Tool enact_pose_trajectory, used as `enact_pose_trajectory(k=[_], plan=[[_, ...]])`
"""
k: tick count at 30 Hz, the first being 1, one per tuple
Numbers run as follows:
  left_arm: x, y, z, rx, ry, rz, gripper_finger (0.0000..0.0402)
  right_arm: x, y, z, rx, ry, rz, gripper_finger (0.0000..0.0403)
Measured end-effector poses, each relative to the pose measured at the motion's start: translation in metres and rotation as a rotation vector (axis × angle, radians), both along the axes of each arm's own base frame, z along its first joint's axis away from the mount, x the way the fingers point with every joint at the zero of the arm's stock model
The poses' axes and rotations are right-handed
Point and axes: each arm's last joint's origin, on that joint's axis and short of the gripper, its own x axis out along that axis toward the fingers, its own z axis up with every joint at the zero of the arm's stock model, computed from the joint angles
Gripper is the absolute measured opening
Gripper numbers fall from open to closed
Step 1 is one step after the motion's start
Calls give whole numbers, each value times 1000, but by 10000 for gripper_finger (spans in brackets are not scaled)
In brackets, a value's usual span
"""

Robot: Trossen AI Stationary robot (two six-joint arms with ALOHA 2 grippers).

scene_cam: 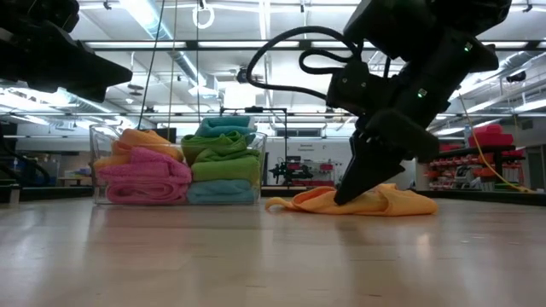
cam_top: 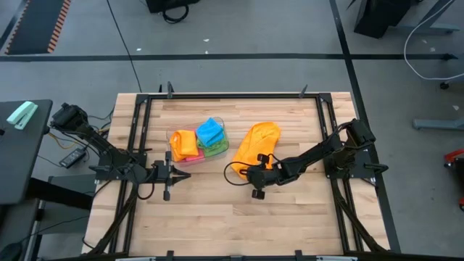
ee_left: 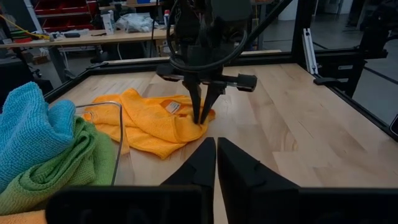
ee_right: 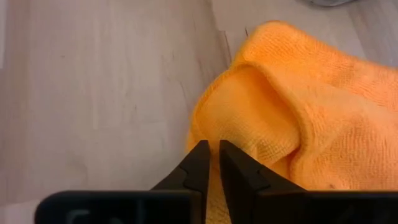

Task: Fold microfiber towels
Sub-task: Fold the yellow microfiber towel

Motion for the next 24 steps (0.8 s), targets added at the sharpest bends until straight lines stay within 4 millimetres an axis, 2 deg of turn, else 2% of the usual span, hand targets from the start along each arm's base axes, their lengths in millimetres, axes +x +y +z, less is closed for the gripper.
enact_pose_trajectory(k=[12, 15, 21, 24], plan=[[0, 0, 0, 5, 0, -1, 36, -8, -3, -4, -69, 102, -4, 42], [0, 0, 0, 6, 1, -1, 31, -7, -5, -3, -131, 108, 39, 42], [0, 0, 0, 0, 0, 0, 22, 8, -9, 5, -128, -51, 30, 43], [0, 0, 0, 1, 0, 0, 21, 10, -6, 5, -106, -83, 34, 54]])
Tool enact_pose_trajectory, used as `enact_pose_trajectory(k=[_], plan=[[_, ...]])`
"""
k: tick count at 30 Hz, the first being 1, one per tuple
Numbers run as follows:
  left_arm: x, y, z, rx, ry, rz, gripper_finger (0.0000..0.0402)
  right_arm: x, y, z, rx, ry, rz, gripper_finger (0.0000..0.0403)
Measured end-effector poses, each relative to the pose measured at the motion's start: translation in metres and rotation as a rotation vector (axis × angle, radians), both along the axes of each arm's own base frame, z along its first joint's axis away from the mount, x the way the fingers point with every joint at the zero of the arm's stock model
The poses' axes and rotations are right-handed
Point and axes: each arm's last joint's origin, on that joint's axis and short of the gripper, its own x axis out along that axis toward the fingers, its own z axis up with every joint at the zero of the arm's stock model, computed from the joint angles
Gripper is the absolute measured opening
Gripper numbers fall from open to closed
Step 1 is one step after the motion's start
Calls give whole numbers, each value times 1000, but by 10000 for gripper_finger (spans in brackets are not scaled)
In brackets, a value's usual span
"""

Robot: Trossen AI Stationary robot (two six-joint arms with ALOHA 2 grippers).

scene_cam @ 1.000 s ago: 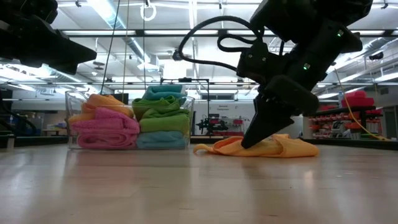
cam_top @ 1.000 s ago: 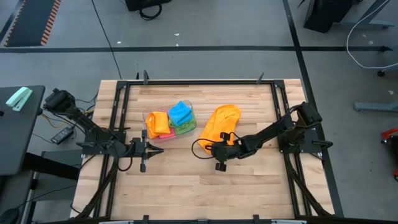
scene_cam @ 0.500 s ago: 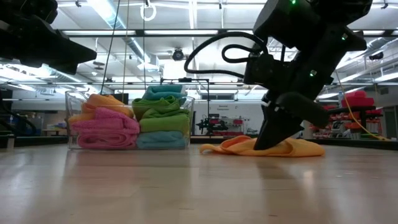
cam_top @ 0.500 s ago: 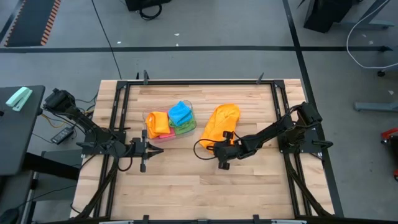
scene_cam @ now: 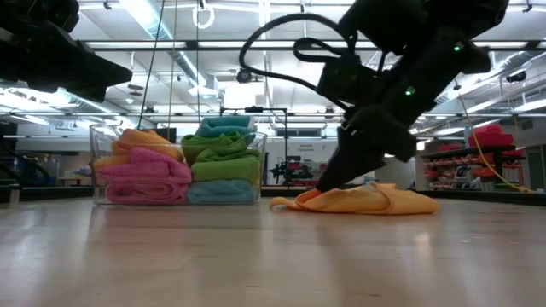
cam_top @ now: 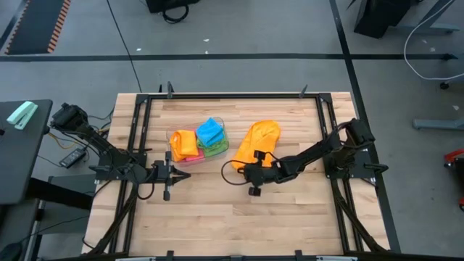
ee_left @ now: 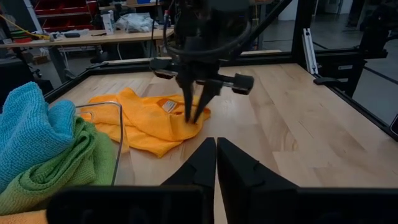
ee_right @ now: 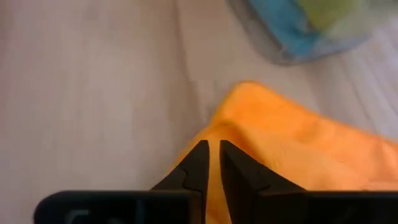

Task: Fold microfiber towels
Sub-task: Fold the yellow microfiber towel

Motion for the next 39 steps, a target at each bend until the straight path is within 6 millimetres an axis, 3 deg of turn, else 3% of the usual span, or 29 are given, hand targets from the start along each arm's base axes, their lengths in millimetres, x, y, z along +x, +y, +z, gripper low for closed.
enact_pose_trajectory(k=[7, 13, 32, 39], plan=[[0, 0, 0, 0, 0, 0, 33, -8, 23, -1, 2, -16, -3, 124], [0, 0, 0, 0, 0, 0, 35, -9, 22, 1, -119, -42, -57, 171], [0, 0, 0, 0, 0, 0, 36, -8, 12, 0, -117, -25, -103, 170], [0, 0, 0, 0, 0, 0, 25, -14, -1, -4, -196, 21, -229, 170]])
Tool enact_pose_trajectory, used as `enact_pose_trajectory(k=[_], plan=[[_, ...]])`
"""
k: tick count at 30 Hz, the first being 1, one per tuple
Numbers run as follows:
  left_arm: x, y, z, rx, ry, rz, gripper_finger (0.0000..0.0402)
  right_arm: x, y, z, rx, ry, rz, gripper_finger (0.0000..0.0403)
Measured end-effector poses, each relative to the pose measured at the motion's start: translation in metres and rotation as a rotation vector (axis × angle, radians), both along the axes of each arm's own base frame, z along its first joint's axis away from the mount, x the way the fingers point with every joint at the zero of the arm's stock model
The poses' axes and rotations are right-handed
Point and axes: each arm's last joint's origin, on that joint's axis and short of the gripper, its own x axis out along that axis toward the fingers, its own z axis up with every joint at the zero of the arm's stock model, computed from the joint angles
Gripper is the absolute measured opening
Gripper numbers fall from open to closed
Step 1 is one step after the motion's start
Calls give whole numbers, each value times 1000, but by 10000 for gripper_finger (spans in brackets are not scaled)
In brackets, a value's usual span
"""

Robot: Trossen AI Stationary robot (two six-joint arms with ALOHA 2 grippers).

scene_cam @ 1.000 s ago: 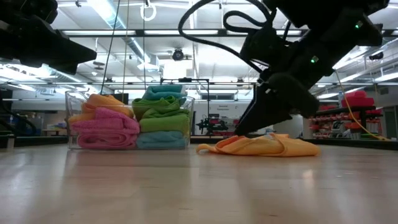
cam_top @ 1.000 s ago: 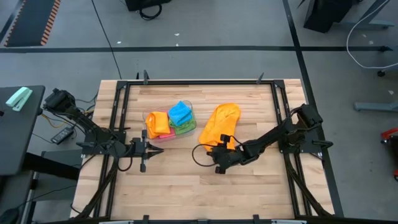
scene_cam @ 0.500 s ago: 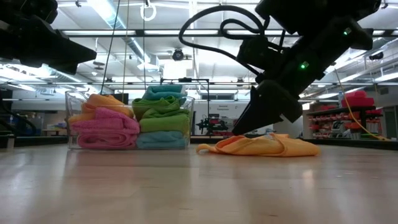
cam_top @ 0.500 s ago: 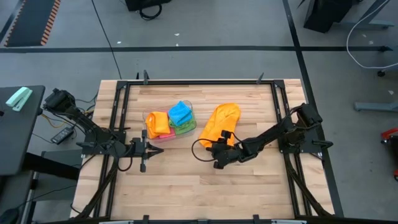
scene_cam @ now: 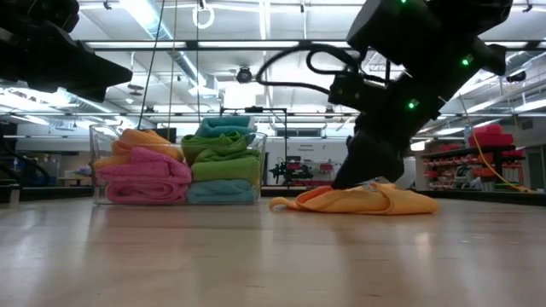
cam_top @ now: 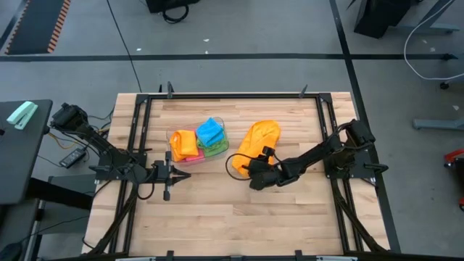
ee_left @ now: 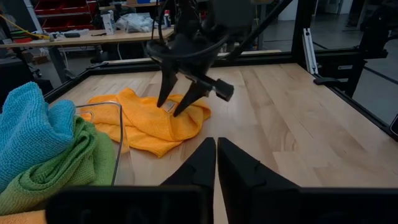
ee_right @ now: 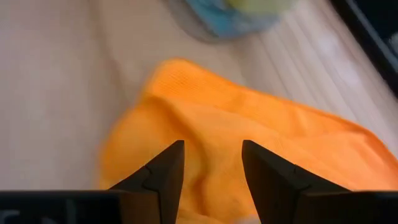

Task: Fold microfiber towels
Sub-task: Fold the yellow microfiber towel

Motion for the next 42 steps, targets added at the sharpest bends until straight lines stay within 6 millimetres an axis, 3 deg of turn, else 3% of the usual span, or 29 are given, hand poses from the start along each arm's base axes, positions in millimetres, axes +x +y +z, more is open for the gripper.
enact_pose_trajectory(k=[8, 25, 36, 42], plan=[[0, 0, 0, 0, 0, 0, 32, -5, -8, -3, 11, 29, -85, 170], [0, 0, 0, 0, 0, 0, 27, -5, -8, -3, 12, 26, -88, 170], [0, 0, 0, 0, 0, 0, 30, 4, 9, 4, -42, -33, 81, 170], [0, 0, 0, 1, 1, 0, 23, 6, 0, -13, -68, 30, 68, 170]])
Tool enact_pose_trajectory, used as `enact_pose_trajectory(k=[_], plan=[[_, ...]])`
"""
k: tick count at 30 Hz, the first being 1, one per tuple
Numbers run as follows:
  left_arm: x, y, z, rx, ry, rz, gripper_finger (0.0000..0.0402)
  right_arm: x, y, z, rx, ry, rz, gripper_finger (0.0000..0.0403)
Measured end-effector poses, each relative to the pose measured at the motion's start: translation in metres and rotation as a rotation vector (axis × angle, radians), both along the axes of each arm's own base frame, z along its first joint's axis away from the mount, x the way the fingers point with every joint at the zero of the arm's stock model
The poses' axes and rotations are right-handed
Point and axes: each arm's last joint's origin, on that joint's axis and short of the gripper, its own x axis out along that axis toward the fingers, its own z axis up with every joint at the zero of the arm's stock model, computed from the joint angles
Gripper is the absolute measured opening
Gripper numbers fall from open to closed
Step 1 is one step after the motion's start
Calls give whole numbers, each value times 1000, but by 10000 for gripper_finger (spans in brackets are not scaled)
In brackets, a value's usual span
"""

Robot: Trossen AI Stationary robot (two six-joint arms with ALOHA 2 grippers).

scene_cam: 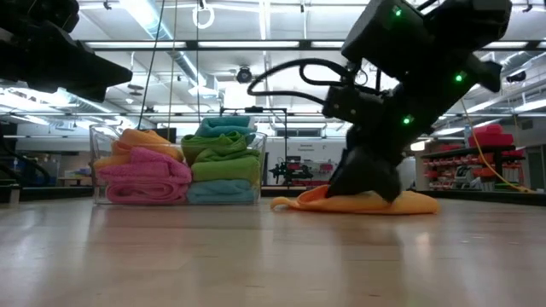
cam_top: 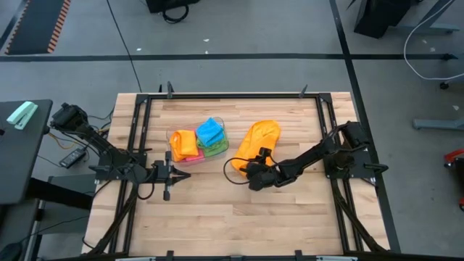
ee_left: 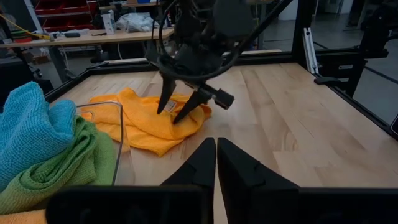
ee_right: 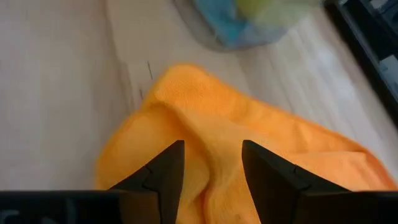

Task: Fold microfiber towels
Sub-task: Fold the yellow microfiber towel

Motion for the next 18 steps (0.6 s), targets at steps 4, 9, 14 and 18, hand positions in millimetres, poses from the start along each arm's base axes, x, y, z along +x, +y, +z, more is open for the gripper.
enact_pose_trajectory(k=[4, 9, 14, 18], plan=[[0, 0, 0, 0, 1, 0, 30, 1, 0, -5, -28, 2, -19, 170], [0, 0, 0, -1, 0, 0, 36, 1, -2, -6, -31, 1, -28, 165], [0, 0, 0, 0, 1, 0, 29, 1, -4, -6, -19, -8, -50, 117], [0, 0, 0, -1, 0, 0, 23, 1, -5, -7, -16, -10, -57, 65]])
